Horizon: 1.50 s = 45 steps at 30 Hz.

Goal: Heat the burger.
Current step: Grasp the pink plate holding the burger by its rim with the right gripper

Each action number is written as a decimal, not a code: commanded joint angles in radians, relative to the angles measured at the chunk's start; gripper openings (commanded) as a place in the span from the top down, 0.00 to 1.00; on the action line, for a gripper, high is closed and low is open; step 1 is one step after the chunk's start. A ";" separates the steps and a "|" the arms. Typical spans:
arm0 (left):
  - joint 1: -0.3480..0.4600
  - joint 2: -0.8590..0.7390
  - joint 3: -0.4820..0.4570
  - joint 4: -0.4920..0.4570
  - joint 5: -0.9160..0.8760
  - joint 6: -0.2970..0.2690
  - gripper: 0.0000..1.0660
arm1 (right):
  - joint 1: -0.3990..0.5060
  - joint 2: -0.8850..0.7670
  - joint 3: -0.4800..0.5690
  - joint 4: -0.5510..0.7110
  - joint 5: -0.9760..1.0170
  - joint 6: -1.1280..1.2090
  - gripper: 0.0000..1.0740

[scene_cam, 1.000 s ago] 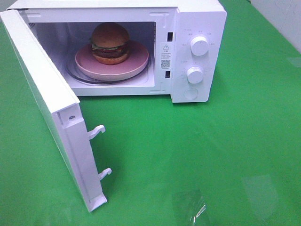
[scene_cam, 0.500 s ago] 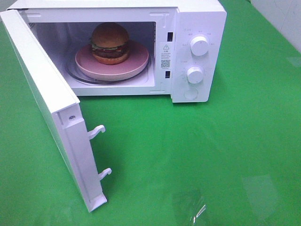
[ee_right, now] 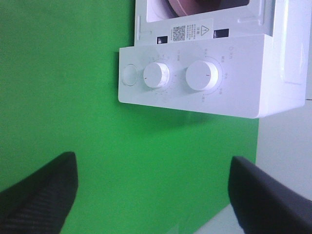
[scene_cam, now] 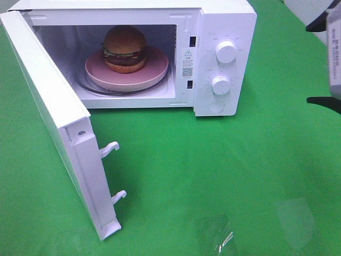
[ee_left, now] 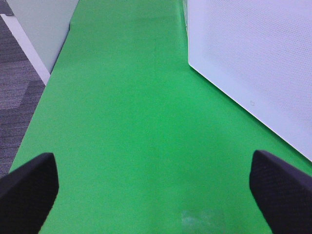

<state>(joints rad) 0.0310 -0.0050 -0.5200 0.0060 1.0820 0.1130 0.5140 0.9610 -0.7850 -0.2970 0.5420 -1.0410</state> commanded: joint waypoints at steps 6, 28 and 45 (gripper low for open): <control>-0.001 -0.018 0.002 -0.006 -0.013 -0.001 0.06 | 0.003 0.142 -0.008 -0.066 -0.136 0.001 0.24; -0.001 -0.018 0.002 -0.006 -0.013 -0.001 0.06 | 0.117 0.584 -0.192 -0.248 -0.286 0.201 0.27; -0.001 -0.018 0.002 -0.006 -0.013 -0.001 0.06 | 0.129 0.814 -0.379 -0.252 -0.309 0.214 0.27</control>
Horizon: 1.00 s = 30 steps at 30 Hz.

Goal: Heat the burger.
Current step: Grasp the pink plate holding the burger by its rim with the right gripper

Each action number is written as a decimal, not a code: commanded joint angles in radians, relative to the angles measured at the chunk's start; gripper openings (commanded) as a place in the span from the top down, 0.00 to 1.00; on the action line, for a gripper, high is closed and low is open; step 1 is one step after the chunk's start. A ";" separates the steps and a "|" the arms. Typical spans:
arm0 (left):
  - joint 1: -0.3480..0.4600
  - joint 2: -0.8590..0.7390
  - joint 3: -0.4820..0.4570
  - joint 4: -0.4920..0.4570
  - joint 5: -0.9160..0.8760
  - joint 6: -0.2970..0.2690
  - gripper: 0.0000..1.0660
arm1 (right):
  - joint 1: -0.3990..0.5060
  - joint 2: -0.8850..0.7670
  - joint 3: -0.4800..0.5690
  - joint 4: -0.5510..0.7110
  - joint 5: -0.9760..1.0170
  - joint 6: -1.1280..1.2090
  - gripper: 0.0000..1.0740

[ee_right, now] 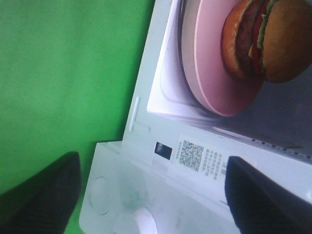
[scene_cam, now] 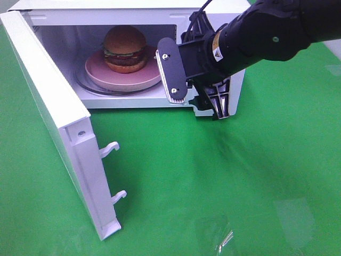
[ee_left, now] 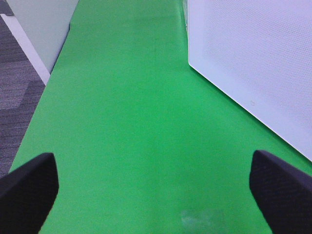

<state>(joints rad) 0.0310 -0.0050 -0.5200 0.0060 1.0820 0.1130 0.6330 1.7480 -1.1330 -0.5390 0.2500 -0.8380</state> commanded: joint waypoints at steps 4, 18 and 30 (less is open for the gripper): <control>-0.001 -0.018 0.002 -0.006 -0.013 -0.001 0.06 | 0.021 0.104 -0.086 -0.010 -0.034 0.018 0.27; -0.001 -0.018 0.002 -0.006 -0.013 -0.001 0.06 | 0.021 0.225 -0.167 0.002 -0.095 0.048 0.18; -0.001 -0.018 0.002 -0.006 -0.013 -0.001 0.06 | 0.021 0.382 -0.336 -0.001 -0.106 0.055 0.19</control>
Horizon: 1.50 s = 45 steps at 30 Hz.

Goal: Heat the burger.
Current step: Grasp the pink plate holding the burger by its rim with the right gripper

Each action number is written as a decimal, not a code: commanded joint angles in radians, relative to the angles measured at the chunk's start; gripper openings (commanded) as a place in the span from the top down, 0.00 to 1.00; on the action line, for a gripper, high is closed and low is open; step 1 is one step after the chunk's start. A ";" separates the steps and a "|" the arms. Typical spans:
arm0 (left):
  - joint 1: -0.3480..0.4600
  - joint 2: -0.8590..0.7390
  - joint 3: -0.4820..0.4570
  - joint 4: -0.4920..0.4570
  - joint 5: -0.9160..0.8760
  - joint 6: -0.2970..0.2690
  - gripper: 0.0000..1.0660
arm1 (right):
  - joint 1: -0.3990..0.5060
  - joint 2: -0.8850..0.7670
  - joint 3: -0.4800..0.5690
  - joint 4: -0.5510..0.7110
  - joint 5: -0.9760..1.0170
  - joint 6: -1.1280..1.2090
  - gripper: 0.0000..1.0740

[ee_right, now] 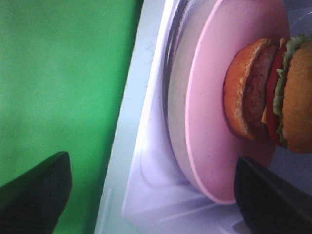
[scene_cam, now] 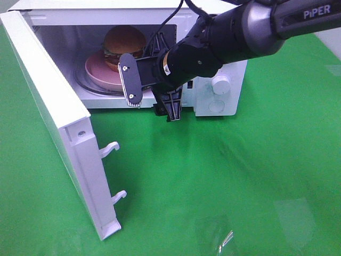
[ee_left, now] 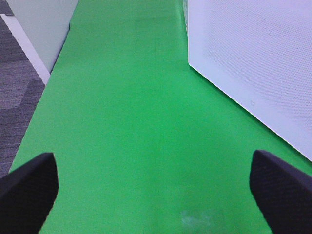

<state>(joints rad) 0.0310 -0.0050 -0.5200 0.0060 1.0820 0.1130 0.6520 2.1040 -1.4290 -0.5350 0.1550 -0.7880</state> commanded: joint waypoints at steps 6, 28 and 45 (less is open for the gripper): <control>-0.001 -0.018 0.002 -0.006 -0.013 -0.001 0.06 | -0.001 0.086 -0.117 -0.001 -0.005 0.005 0.21; -0.001 -0.018 0.002 -0.006 -0.013 -0.001 0.06 | -0.033 0.238 -0.301 0.120 0.032 -0.011 0.25; -0.001 -0.018 0.002 -0.006 -0.013 -0.001 0.06 | -0.036 0.282 -0.314 0.259 0.020 -0.167 0.69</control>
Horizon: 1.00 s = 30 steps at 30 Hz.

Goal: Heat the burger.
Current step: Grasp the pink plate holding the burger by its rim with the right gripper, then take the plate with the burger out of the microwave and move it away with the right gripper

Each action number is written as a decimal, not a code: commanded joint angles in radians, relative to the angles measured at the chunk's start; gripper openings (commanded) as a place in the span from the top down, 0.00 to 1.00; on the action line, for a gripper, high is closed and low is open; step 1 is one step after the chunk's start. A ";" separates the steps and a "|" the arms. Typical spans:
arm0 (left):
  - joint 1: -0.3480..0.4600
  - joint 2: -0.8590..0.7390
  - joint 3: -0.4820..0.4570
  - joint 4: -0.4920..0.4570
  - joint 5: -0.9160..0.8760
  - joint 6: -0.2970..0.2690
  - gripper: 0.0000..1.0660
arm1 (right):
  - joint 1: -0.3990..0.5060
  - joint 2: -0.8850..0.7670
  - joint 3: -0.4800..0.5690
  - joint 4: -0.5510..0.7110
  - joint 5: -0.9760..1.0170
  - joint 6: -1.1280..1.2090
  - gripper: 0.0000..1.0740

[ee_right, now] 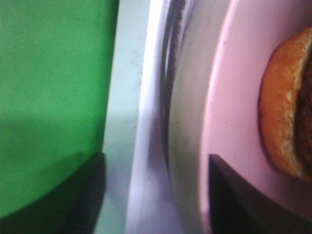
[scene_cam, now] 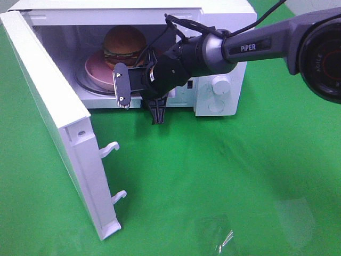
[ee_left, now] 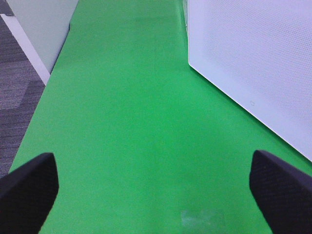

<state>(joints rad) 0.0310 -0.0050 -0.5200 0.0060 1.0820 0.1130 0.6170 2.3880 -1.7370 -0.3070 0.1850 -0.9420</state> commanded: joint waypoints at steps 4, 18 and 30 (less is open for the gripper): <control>-0.001 -0.018 0.002 -0.006 -0.013 -0.001 0.06 | 0.000 -0.002 -0.006 0.033 -0.005 -0.006 0.89; -0.001 -0.018 0.002 -0.006 -0.013 -0.001 0.06 | 0.015 -0.029 -0.006 0.035 0.112 -0.006 1.00; -0.001 -0.018 0.002 -0.006 -0.013 -0.001 0.06 | 0.017 -0.140 0.049 0.060 0.181 -0.066 1.00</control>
<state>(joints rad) 0.0310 -0.0050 -0.5200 0.0060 1.0820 0.1130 0.6410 2.2740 -1.6910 -0.2400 0.3460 -1.0060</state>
